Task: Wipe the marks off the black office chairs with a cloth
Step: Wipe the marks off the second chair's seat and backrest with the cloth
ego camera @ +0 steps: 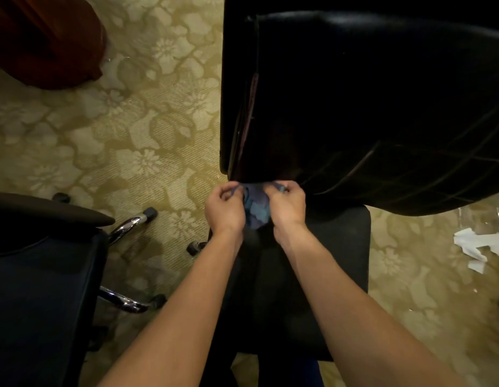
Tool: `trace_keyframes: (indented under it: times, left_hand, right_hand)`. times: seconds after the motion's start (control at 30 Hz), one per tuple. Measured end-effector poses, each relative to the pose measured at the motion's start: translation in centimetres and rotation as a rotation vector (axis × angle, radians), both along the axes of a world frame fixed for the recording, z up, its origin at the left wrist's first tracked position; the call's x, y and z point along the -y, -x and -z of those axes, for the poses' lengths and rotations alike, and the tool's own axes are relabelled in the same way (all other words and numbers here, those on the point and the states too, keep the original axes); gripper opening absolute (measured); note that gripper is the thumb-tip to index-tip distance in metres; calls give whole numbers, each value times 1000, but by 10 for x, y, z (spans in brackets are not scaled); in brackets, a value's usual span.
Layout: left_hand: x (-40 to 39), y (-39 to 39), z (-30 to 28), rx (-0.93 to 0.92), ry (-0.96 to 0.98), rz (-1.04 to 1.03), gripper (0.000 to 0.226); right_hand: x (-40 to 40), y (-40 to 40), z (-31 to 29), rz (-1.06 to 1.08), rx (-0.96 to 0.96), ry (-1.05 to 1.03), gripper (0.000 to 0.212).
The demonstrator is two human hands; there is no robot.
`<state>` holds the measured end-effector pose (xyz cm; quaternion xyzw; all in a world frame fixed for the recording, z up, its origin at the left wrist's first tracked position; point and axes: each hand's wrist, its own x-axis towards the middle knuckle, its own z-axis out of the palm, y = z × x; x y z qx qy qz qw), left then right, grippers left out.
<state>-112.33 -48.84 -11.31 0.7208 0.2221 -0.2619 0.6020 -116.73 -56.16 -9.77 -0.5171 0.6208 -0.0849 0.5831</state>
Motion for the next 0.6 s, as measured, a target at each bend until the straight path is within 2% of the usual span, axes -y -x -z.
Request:
trace_keyframes:
  times: [0.13,0.3,0.4,0.5,0.6]
  left_hand:
    - [3,-10,-41,133,67,-41,11]
    - [-8,-2,-105,450,230,55,11]
    - [-3,-12,-134,514,354,60,11]
    - [11,-30,-153,584,398,22,13]
    - [28,-48,-153,562,391,20,17]
  right_hand:
    - [-5,-12,-48,42,138,137,6]
    - [-19,-6,-117,-15,375,459,12]
    - [-13,-11,-153,-124,409,726,16]
    - [-2,-23,-176,-232,404,1012,18]
    - [8,-42,-185,-357,366,1174,29]
